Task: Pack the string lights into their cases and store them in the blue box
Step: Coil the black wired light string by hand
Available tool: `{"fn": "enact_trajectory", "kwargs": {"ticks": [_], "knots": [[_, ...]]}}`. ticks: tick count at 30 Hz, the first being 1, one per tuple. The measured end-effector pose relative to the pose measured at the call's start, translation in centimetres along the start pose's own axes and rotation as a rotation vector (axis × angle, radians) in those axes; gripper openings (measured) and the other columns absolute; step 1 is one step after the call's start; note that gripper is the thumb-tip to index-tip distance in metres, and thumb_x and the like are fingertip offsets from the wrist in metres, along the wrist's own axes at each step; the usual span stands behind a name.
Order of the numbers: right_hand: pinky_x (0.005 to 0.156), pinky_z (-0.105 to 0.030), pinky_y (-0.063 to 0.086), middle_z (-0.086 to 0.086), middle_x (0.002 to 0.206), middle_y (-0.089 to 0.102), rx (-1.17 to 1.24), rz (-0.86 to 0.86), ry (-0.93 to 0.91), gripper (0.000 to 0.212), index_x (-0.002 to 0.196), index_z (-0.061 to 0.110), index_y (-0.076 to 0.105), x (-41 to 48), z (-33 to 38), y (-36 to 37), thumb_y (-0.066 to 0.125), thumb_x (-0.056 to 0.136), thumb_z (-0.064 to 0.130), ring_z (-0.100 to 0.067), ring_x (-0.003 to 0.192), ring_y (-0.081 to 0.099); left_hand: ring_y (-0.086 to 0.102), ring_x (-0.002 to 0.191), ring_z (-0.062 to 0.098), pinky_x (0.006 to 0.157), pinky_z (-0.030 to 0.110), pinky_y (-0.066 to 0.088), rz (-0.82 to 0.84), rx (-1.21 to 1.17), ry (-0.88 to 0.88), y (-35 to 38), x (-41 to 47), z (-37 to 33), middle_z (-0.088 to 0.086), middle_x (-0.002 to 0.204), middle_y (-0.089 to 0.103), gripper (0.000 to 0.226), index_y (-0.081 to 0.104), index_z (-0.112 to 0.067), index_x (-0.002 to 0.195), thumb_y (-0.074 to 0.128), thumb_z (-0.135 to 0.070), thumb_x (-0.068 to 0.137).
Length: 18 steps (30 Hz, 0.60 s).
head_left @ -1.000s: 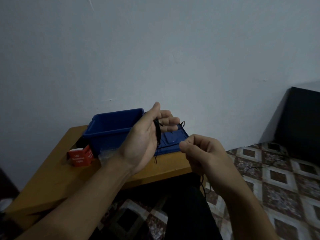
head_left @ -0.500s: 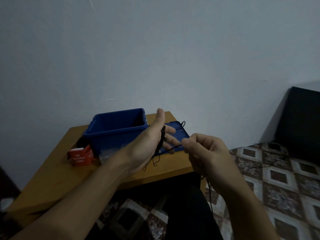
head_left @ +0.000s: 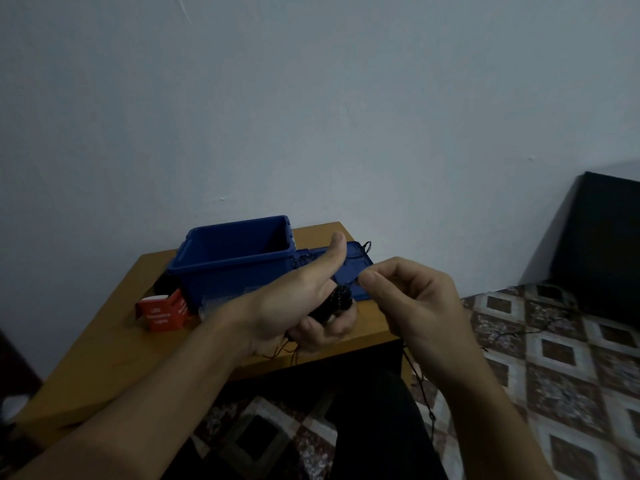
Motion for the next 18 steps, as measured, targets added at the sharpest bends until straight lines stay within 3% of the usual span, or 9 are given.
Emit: {"fn": "enact_trajectory", "kwargs": {"ticks": [2,6,12,18], "knots": [[0.046,-0.006,0.036,0.014,0.049,0.055,0.001,0.018,0.008,0.018,0.088,-0.005,0.066,0.0,-0.1,0.1,0.059,0.097,0.008,0.003,0.043,0.049,0.01,0.045,0.02,0.059,0.043,0.01,0.064,-0.079,0.015,0.2,-0.1,-0.3,-0.001,0.045,0.021,0.083,0.033,-0.014,0.055,0.004,-0.088,0.082],[0.046,-0.006,0.036,0.014,0.049,0.054,0.031,0.047,0.006,0.021,0.085,-0.005,0.064,0.0,-0.1,0.4,0.056,0.098,0.009,0.003,0.042,0.048,0.012,0.041,0.016,0.049,0.033,0.021,0.145,-0.214,0.072,0.5,-0.3,-0.7,-0.001,0.044,0.017,0.075,0.025,-0.017,0.056,0.014,-0.083,0.089],[0.046,-0.014,0.03,0.008,0.054,0.044,0.011,0.064,0.073,0.028,0.094,0.001,0.071,0.1,-1.3,0.5,0.056,0.1,0.024,-0.002,0.047,0.035,0.019,0.041,0.014,0.047,0.028,0.03,0.215,-0.526,0.244,0.6,-0.2,-1.4,-0.004,0.042,0.025,0.058,0.038,-0.018,0.057,0.029,-0.056,0.099],[0.05,-0.018,0.032,0.003,0.057,0.048,-0.067,0.061,0.087,0.03,0.093,0.006,0.072,0.2,-1.9,0.7,0.053,0.102,0.027,-0.005,0.05,0.039,0.023,0.044,0.014,0.052,0.032,0.027,0.24,-0.746,0.403,0.4,-0.1,-2.1,-0.002,0.048,0.025,0.062,0.044,-0.013,0.065,0.025,-0.058,0.102]]}}
Point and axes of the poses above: each hand's wrist, its own x-axis towards the middle knuckle, its own y-axis out of the palm, z = x × y, the point moved 3 cm from there along x, towards the middle knuckle
